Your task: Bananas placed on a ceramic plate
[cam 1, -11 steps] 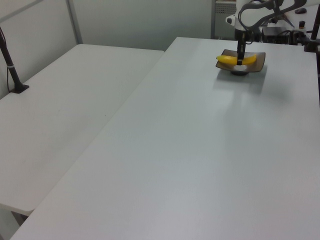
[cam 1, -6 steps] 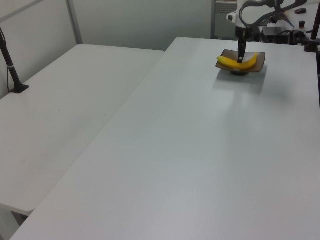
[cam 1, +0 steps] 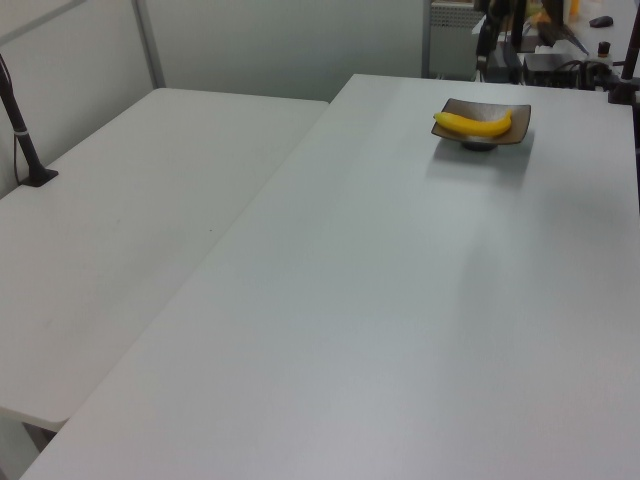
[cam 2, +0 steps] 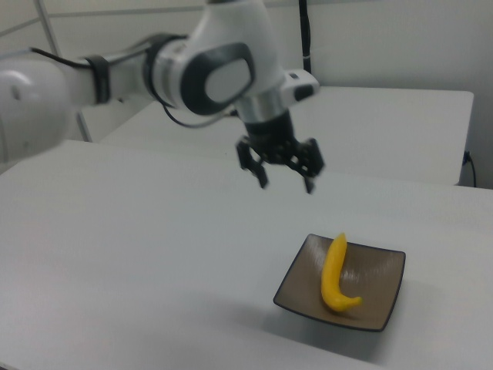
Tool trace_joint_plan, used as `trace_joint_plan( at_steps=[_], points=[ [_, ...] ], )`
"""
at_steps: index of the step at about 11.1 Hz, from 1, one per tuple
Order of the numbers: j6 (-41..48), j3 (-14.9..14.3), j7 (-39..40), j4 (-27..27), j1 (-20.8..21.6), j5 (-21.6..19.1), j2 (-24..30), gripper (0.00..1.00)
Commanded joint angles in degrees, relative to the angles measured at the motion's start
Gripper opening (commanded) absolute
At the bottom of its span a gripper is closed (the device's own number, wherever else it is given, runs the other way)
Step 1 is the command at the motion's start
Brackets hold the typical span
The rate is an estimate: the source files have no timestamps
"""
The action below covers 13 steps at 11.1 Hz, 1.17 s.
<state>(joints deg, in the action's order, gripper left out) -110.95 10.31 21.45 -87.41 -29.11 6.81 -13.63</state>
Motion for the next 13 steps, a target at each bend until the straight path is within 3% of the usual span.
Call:
trace_joint_plan(
  at_steps=[1, 3, 5, 6, 8, 9, 11, 13],
  points=[
    [9.4, -1.0, -2.3, -2.2, 3.5, -8.4, 9.1, 1.0],
    [15.5, -1.2, -6.1, -2.2, 7.4, -8.6, 13.1, 1.0],
    [18.4, -1.3, -17.3, -2.2, 13.6, -8.7, 14.6, 1.0],
    [19.0, -2.6, -21.9, -2.3, 18.2, -8.6, 14.6, 1.0],
    [19.1, -7.2, -22.9, -2.7, 26.8, -9.3, 14.6, 1.0],
    [19.0, -8.5, -22.8, -2.9, 29.2, -10.1, 14.7, 1.0],
    [18.2, -9.2, -22.4, -3.9, 32.6, -10.8, 14.8, 1.0],
    [18.2, -9.2, -22.1, -3.8, 33.1, -10.8, 14.9, 1.0]
  ],
)
